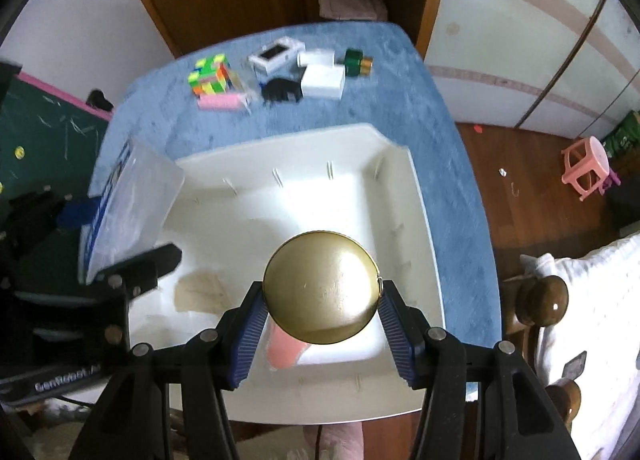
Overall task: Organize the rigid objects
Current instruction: 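Place the floss box in the tray with the left tool while the right tool places the compact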
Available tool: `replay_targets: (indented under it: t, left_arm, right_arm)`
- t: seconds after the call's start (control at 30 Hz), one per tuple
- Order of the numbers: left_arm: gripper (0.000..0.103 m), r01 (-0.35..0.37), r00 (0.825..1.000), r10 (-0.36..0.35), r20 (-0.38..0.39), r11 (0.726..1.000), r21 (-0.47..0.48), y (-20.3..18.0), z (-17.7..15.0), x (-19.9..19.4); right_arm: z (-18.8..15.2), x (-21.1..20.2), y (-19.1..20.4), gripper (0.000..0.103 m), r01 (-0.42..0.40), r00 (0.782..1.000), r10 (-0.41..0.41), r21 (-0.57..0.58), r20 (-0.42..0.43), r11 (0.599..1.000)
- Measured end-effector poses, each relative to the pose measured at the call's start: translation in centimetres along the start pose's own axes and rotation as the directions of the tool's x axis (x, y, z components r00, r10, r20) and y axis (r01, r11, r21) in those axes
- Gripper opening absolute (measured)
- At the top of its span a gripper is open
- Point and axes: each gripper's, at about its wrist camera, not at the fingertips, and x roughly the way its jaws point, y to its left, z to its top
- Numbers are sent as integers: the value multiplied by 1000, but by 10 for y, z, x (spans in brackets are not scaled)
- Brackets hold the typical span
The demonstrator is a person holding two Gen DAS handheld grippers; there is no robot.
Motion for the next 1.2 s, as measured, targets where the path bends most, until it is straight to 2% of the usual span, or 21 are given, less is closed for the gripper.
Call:
replay_targets:
  t: [0.27, 0.47, 0.93, 1.2]
  left_arm:
    - [69, -7, 993, 2, -119, 999, -40, 11, -16, 41]
    - [69, -4, 988, -3, -153, 999, -46, 13, -17, 50]
    - [70, 42, 980, -54, -190, 997, -66, 16, -22, 59]
    - [70, 71, 978, -82, -194, 995, -63, 12, -24, 55]
  right_arm:
    - [-8, 35, 2, 57, 22, 996, -21, 9, -86, 1000]
    - [-14, 53, 7, 57, 44, 990, -44, -2, -136, 999]
    - [-16, 65, 15, 58, 48, 982, -48, -2, -182, 999]
    - [-17, 58, 17, 63, 55, 987, -56, -8, -151, 998]
